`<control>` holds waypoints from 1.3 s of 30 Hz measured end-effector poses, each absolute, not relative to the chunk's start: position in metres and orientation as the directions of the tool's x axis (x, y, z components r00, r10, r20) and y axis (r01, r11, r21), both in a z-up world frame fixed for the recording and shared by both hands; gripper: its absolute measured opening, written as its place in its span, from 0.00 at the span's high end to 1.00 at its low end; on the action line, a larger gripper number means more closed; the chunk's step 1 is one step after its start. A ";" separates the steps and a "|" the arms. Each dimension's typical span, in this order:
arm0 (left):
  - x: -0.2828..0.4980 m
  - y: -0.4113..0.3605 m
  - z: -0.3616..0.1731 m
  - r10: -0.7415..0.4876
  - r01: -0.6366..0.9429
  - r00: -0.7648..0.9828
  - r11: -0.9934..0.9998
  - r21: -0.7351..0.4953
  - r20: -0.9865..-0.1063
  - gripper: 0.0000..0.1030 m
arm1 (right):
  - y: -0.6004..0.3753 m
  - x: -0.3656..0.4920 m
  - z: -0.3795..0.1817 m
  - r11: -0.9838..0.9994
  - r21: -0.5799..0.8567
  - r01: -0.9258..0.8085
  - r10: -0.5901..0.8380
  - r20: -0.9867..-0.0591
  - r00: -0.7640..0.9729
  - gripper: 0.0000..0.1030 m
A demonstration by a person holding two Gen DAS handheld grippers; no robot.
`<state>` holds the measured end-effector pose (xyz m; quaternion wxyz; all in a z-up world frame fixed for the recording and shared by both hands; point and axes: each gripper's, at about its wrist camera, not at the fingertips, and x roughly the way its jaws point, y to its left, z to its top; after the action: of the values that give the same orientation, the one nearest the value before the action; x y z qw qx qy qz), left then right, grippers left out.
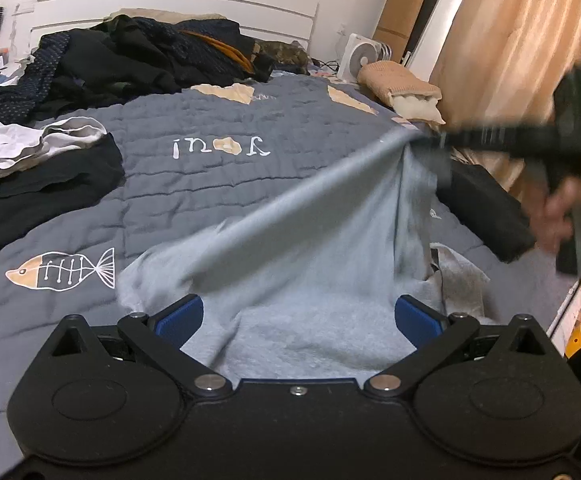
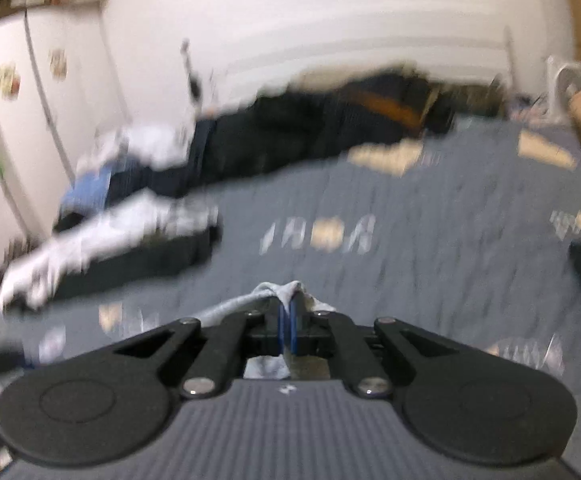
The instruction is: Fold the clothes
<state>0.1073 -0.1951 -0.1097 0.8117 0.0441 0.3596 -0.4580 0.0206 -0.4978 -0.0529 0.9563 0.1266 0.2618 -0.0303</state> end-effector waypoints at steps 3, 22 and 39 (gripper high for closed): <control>0.107 -0.195 -0.109 -0.711 0.774 0.323 0.579 -0.258 -0.624 0.00 | -0.502 0.028 -0.035 0.964 0.236 0.123 0.002 -0.470 0.883 0.97; 0.060 -0.217 -0.099 -0.767 0.880 0.406 0.475 -0.013 -0.497 0.01 | -0.393 0.010 -0.053 0.900 0.182 -0.397 0.423 -0.592 0.686 0.95; 0.083 -0.231 -0.119 -0.771 0.861 0.358 0.491 -0.133 -0.527 0.89 | -0.445 -0.041 -0.054 0.971 0.123 -0.205 0.239 -0.517 0.822 0.70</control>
<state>0.0827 -0.2306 -0.1191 0.8198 0.0831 0.2710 -0.4975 -0.0411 -0.4449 -0.0543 0.9540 0.0308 0.2745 0.1165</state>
